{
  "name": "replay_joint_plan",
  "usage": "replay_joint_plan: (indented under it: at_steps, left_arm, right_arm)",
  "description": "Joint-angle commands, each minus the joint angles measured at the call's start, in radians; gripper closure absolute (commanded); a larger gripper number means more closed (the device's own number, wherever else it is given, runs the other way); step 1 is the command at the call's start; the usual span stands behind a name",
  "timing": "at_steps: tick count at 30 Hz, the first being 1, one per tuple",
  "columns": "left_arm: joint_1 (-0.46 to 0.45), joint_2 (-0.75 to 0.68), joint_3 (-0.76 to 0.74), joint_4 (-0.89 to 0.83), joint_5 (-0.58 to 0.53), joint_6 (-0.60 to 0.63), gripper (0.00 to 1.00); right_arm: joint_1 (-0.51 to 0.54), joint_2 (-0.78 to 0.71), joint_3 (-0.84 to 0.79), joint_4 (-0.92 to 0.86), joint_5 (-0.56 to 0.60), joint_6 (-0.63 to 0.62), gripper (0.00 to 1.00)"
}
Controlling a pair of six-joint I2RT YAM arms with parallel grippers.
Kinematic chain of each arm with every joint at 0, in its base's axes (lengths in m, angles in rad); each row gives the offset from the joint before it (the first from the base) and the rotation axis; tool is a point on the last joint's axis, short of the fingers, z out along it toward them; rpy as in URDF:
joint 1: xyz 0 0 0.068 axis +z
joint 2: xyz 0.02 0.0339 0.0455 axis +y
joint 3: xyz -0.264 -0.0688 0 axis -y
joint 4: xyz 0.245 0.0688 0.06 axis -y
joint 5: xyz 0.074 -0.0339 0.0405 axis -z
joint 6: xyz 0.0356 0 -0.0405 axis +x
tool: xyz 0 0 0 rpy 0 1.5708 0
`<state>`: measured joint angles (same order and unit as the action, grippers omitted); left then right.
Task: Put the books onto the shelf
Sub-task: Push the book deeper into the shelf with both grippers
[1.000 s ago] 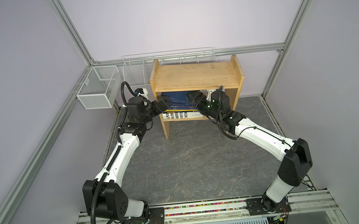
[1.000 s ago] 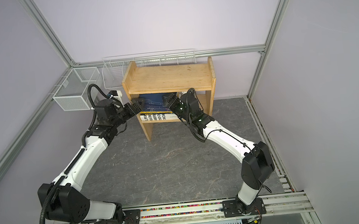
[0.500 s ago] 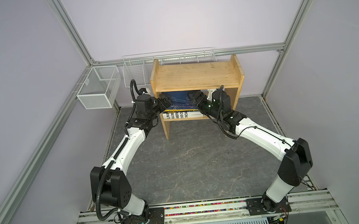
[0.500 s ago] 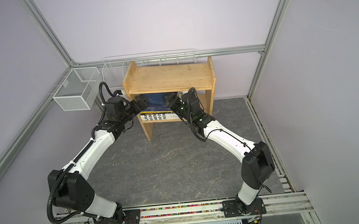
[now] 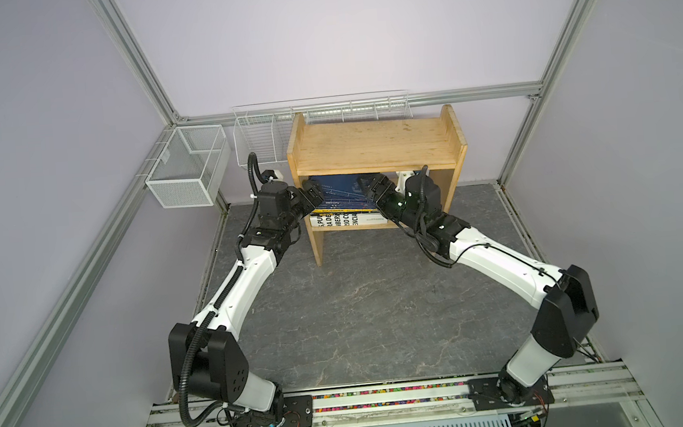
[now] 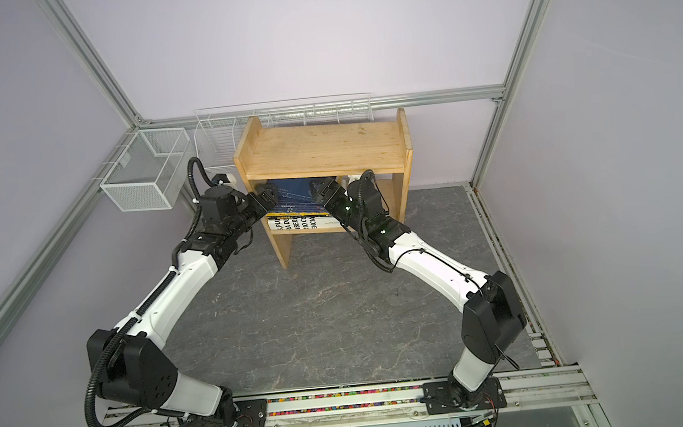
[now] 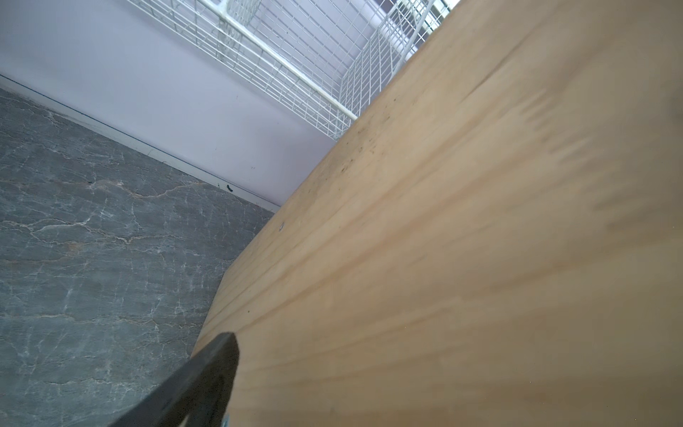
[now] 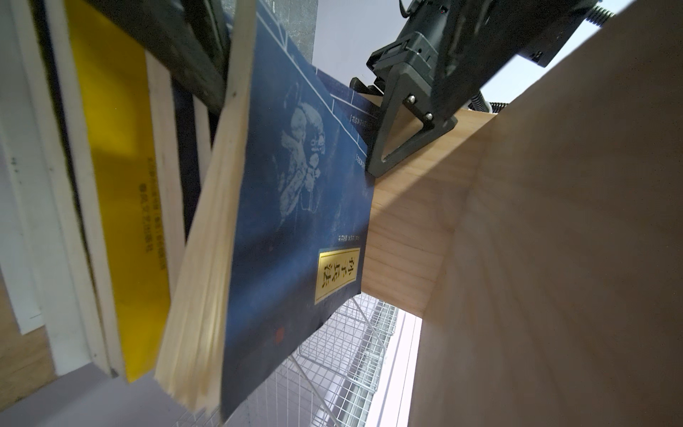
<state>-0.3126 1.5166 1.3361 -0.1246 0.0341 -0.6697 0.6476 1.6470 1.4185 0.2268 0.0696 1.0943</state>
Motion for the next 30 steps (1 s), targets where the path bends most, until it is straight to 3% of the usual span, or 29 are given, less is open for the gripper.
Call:
replay_joint_plan:
  at_steps: [1, 7, 13, 23, 30]
  left_arm:
    - [0.009, -0.001, -0.038, -0.087, -0.048, -0.010, 0.06]
    - [0.007, -0.059, -0.086, -0.042, -0.057, -0.045, 0.07]
    - [-0.008, -0.123, -0.113, -0.036, -0.059, -0.051, 0.07]
    - [-0.010, -0.159, -0.136, -0.018, -0.051, -0.061, 0.07]
    - [-0.010, -0.143, -0.115, 0.088, 0.076, -0.033, 0.05]
  right_arm:
    - [-0.115, -0.079, -0.091, 0.160, 0.485, -0.454, 0.16]
    - [-0.119, -0.079, -0.130, 0.310, 0.458, -0.418, 0.15]
    - [-0.115, -0.044, -0.077, 0.236, 0.436, -0.374, 0.16]
    - [-0.113, -0.051, -0.144, 0.342, 0.436, -0.357, 0.14]
    - [-0.113, -0.040, -0.145, 0.378, 0.301, -0.382, 0.15]
